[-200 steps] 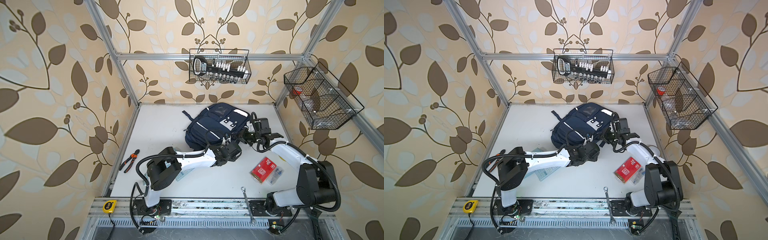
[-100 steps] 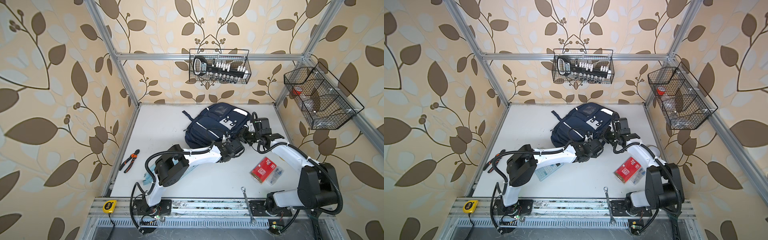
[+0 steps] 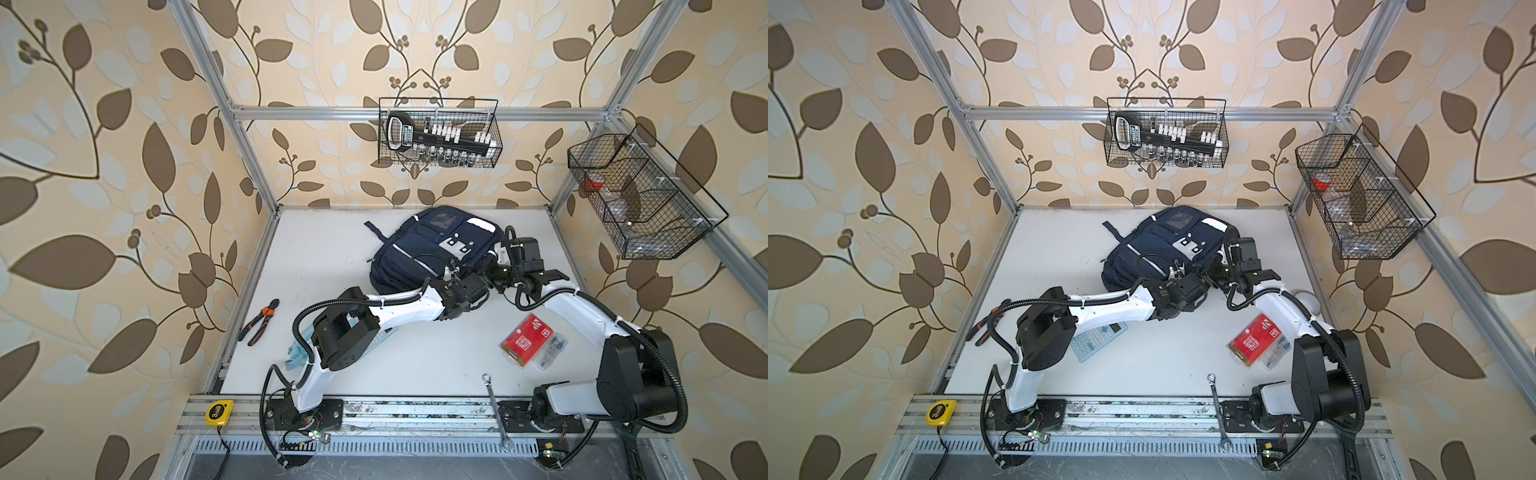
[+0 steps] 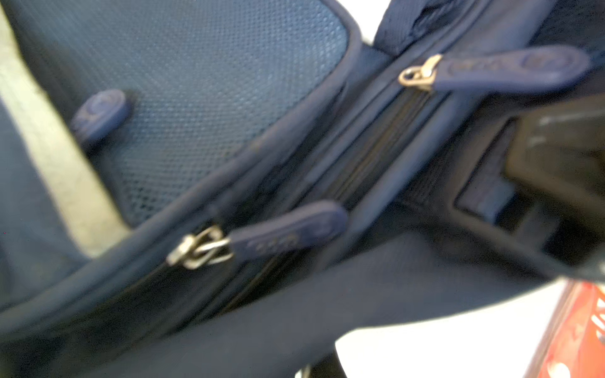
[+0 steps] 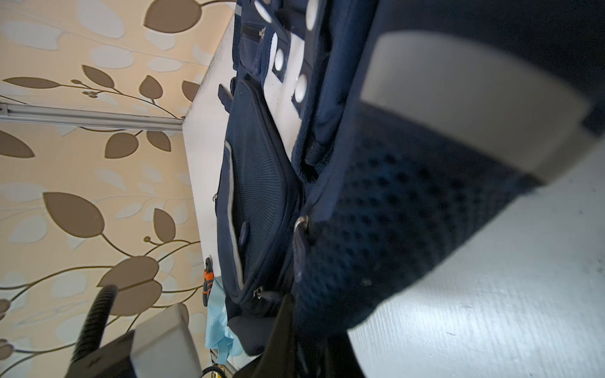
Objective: Pack books, pencil case, and school supplies into a backpack
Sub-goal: Zip the student bag at the center of the table.
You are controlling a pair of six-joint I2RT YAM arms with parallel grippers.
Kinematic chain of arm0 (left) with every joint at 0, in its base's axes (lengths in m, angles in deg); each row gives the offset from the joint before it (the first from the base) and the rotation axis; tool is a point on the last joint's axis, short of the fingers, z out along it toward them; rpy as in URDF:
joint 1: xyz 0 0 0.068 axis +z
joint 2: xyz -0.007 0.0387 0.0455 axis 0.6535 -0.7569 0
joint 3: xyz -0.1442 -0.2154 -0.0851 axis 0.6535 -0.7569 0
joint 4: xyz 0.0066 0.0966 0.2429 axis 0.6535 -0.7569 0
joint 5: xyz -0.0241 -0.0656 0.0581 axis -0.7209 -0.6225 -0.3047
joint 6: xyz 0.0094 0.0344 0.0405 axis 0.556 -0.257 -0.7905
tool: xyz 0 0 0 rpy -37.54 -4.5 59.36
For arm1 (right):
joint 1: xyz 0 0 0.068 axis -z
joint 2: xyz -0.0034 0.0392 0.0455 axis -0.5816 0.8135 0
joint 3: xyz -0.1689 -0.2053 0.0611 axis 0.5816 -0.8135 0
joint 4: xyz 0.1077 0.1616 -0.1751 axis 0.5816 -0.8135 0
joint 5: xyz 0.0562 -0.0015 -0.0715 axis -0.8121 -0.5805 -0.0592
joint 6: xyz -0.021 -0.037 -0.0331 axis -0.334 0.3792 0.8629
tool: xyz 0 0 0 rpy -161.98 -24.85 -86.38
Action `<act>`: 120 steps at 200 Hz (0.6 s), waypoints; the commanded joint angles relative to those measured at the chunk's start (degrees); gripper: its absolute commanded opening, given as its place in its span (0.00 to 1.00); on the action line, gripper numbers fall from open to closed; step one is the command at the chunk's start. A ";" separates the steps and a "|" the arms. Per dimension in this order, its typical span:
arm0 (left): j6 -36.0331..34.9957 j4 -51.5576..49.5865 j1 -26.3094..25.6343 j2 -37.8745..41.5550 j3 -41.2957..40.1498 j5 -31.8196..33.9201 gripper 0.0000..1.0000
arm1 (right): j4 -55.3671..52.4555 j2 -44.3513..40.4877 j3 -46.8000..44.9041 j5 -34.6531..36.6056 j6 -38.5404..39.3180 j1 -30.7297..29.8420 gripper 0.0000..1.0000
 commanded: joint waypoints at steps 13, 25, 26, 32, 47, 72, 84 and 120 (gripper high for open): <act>-0.34 -5.39 0.23 14.52 -12.53 3.84 0.00 | -0.81 2.58 3.30 2.82 5.71 4.95 0.00; -1.53 -6.01 0.50 18.98 -16.88 3.73 0.00 | -1.13 3.77 3.68 2.47 6.80 6.76 0.00; -1.57 -6.20 0.52 19.31 -17.15 3.72 0.00 | -1.13 3.82 3.66 2.49 6.86 6.88 0.00; -1.80 -7.43 0.77 20.90 -18.44 3.76 0.00 | -1.09 4.24 3.68 2.32 7.28 7.73 0.00; -2.81 -8.98 1.09 24.71 -21.49 3.62 0.00 | -1.13 5.02 4.03 2.57 8.14 9.16 0.00; -4.87 -8.36 1.27 28.13 -25.17 2.92 0.00 | -1.86 6.57 5.28 2.54 9.88 9.56 0.00; -6.36 -7.44 1.26 28.19 -25.45 1.78 0.00 | -2.43 6.32 5.40 1.06 10.58 9.29 0.00; -11.31 -0.06 1.08 27.37 -24.16 -3.57 0.00 | -8.32 -7.79 1.88 4.94 9.85 1.48 0.64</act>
